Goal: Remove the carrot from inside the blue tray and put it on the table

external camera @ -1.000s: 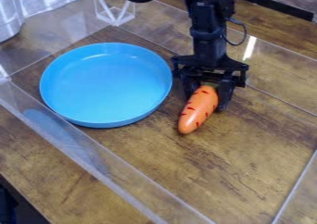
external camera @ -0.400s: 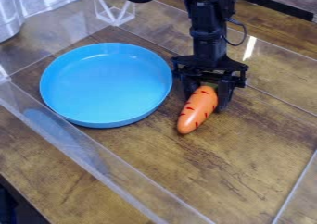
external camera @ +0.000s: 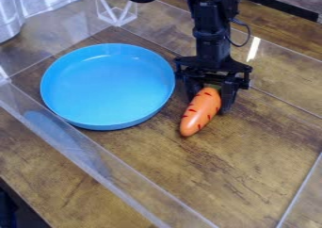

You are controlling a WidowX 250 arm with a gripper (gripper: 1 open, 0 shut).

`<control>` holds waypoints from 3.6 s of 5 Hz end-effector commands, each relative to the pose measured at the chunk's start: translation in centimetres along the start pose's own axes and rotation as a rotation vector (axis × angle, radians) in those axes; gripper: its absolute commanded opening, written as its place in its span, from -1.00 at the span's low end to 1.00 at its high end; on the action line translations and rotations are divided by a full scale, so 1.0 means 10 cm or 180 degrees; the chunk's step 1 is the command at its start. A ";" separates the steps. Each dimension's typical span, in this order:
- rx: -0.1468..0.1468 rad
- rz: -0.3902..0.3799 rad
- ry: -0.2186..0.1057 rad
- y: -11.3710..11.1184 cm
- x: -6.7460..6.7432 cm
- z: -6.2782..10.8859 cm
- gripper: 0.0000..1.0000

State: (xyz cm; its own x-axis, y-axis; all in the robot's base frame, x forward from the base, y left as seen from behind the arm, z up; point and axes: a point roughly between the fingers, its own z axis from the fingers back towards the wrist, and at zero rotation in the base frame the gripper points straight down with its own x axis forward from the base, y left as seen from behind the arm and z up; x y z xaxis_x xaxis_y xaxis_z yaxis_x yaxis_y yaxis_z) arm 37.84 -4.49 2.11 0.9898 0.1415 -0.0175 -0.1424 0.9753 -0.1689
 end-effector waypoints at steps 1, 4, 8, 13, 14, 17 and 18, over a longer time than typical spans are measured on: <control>0.0048 -0.0088 0.0227 -0.03 -0.18 -0.18 -1.00; 0.0074 -0.0152 0.0353 -0.05 -0.26 -0.23 -1.00; 0.0157 -0.0198 0.0467 -0.03 -0.21 -0.25 -1.00; 0.0212 -0.0299 0.0439 0.01 -0.12 -0.17 1.00; 0.0247 -0.0308 0.0451 0.03 -0.13 -0.16 1.00; 0.0319 -0.0327 0.0493 0.12 -0.14 -0.11 1.00; 0.0330 -0.0333 0.0505 0.15 -0.14 -0.10 1.00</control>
State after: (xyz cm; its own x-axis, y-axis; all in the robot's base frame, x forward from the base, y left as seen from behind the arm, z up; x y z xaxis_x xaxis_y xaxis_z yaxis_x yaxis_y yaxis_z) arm 37.27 -4.69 1.80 0.9927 -0.0025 -0.1203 -0.0085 0.9959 -0.0904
